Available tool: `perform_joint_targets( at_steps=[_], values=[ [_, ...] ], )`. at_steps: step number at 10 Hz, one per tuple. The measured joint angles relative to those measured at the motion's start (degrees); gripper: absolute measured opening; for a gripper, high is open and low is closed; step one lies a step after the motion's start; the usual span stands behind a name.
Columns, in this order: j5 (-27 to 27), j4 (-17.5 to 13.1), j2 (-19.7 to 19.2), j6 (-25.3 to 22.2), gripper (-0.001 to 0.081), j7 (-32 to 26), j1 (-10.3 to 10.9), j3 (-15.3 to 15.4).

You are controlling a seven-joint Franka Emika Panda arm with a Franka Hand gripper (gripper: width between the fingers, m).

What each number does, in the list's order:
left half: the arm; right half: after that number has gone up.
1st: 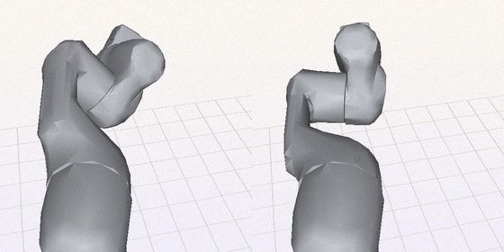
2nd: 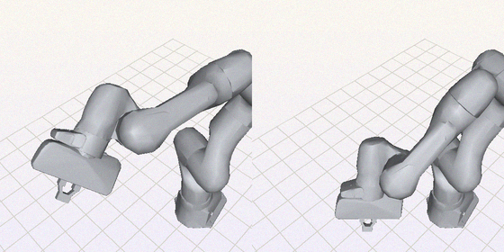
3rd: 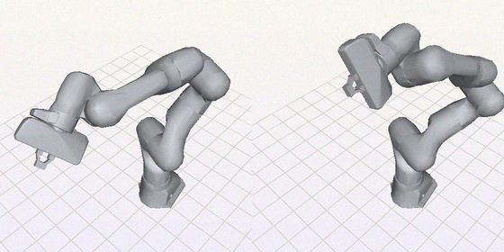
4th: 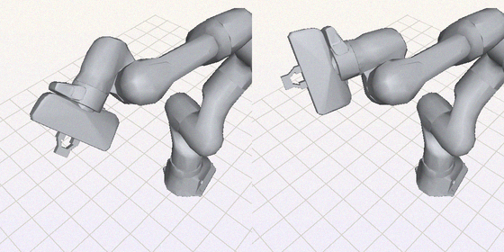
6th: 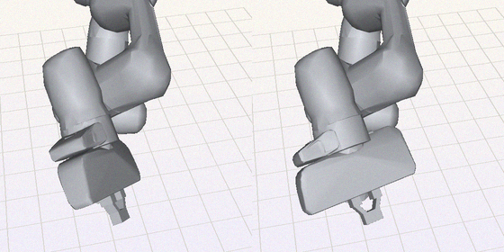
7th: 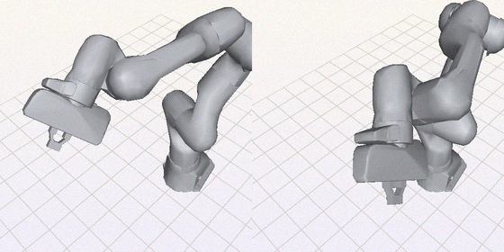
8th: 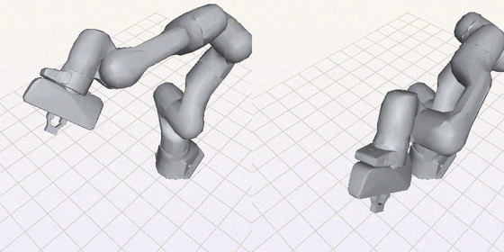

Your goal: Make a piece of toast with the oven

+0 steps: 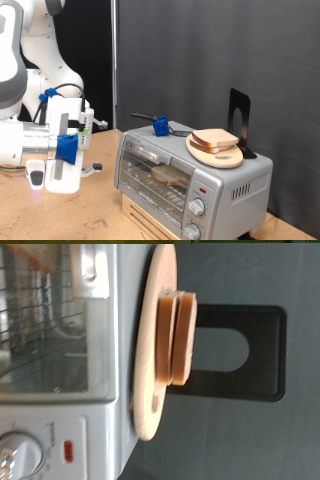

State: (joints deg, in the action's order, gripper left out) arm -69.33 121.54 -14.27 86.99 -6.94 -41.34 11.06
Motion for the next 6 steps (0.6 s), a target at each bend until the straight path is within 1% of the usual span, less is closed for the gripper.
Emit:
perform_joint_targets(
  at_steps=[1,2,5,6],
  values=[
    [-0.3,-0.1,-0.5,-0.6,0.0682,-0.7,0.0,0.1],
    [-1.6,-0.3,-1.8,0.1,0.0682,-2.1,0.2,0.8],
    [-7.4,-2.3,-6.7,8.6,0.0682,-5.3,2.5,3.2],
    [-7.7,-3.5,-8.4,10.4,0.0682,-5.7,3.5,3.8]
  ],
)
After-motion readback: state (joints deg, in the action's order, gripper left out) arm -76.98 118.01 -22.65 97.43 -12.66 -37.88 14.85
